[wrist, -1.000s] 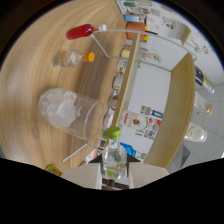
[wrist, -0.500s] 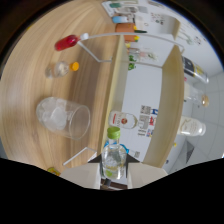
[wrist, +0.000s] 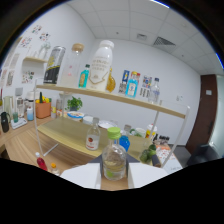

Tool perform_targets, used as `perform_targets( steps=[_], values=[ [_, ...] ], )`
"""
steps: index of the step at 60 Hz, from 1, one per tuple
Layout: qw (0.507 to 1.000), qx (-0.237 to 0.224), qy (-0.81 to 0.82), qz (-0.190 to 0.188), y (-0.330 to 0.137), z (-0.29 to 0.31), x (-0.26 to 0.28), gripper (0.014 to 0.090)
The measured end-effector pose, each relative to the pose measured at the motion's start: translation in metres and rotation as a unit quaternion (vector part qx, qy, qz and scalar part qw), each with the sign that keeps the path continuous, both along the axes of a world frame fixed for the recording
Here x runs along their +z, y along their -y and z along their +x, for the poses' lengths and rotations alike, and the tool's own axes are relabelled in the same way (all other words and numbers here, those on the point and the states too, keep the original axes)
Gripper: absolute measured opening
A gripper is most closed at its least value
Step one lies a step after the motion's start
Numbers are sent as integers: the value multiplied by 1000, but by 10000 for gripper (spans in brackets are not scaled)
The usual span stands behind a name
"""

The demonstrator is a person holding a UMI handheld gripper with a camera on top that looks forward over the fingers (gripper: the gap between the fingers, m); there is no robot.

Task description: Make me a cup of Vodka Sunrise.

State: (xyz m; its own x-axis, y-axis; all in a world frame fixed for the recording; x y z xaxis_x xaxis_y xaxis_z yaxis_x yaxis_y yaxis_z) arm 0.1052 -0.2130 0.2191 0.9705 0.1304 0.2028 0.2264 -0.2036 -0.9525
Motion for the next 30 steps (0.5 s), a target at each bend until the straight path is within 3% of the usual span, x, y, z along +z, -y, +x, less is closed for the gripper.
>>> perform_targets(
  steps=[11,30],
  values=[
    [996,-13,-60,-62,-9,15,-72,356],
    [986,-37,-96,-133,-20,38,-161,357]
  ],
)
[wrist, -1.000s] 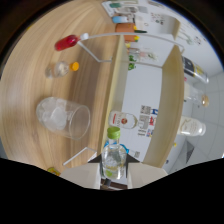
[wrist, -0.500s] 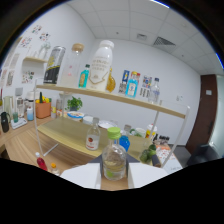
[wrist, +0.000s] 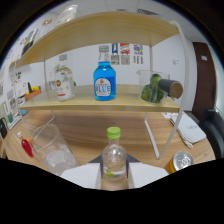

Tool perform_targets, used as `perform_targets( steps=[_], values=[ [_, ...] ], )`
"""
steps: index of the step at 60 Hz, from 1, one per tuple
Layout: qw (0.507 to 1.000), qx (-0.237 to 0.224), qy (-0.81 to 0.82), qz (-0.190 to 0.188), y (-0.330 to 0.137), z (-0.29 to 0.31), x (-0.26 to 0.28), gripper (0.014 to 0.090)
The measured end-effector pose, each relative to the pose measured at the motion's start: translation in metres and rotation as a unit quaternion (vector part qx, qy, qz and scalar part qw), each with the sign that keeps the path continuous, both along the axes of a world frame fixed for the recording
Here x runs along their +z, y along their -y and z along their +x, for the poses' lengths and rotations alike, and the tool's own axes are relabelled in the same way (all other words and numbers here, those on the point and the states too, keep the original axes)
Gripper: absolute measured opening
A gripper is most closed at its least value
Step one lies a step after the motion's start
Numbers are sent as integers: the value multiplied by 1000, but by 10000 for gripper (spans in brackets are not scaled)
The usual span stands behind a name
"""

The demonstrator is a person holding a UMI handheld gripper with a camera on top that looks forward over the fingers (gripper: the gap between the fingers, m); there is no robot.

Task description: Make me a cup of Vodka Sunrise.

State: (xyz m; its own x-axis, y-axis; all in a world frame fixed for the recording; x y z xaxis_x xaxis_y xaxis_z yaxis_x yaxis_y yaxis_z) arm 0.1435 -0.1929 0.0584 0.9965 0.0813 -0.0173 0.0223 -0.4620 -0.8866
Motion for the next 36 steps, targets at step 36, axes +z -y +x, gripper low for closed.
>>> perform_targets(
  steps=[36],
  values=[
    [998,-18,12,-58,8,14,-43,367]
  ],
)
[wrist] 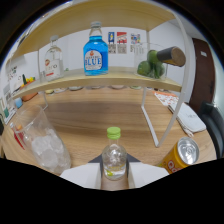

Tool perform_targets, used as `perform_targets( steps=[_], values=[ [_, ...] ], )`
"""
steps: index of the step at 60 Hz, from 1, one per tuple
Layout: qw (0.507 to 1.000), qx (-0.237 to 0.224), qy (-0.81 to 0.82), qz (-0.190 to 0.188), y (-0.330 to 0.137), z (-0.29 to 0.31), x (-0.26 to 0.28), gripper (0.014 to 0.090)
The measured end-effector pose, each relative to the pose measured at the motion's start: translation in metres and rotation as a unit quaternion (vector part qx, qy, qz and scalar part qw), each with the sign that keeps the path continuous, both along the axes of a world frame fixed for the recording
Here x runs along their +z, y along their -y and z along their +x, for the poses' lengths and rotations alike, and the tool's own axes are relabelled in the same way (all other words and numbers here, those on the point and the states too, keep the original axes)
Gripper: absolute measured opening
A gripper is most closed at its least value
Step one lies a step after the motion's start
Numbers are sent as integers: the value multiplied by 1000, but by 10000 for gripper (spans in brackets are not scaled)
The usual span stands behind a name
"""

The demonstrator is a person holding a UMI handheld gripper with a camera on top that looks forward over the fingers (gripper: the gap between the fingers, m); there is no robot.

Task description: Make me a cup of Vodka Sunrise.

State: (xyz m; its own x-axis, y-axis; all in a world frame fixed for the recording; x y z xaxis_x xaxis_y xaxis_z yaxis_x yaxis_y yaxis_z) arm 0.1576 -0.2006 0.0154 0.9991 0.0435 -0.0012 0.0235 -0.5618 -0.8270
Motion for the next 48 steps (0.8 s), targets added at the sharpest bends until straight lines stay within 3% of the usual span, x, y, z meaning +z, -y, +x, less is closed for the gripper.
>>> perform_targets(
  steps=[7,12,15,16,19,23,32,48],
  values=[
    [1000,-1,4,-2,4,1,0,397],
    [1000,-6,15,1,9,3,4,514],
    [1000,-5,15,5,13,2,11,677],
    [1000,-4,16,7,15,1,14,671],
    [1000,-2,18,15,20,-1,25,777],
    [999,-6,25,24,28,-1,44,839],
    [998,-21,31,49,54,-6,96,865],
    [999,-34,21,29,110,-55,135,864]
  ],
)
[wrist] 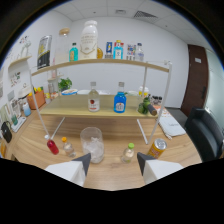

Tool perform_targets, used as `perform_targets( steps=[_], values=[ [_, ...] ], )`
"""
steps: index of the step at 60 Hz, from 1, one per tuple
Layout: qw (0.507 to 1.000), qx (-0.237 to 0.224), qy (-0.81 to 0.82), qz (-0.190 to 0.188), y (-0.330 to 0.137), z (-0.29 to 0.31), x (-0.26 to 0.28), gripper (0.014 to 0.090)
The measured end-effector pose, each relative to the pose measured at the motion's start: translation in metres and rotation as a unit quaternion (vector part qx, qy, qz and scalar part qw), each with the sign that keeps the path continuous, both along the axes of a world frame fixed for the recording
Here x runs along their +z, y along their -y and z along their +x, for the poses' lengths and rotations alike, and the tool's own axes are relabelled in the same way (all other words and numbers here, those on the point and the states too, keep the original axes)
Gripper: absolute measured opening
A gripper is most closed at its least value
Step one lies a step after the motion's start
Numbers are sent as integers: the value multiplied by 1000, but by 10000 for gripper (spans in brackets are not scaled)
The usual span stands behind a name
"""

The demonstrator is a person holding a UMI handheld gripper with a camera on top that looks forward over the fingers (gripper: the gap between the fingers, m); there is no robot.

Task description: Make me a cup of Vodka Sunrise.

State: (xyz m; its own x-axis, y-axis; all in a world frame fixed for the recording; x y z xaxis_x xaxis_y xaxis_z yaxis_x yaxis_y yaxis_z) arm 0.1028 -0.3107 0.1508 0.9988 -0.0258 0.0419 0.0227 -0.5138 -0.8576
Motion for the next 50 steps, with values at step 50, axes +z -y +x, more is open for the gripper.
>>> perform_targets(
  steps=[50],
  values=[
    [999,9,23,-33,27,-62,-11,866]
  ],
)
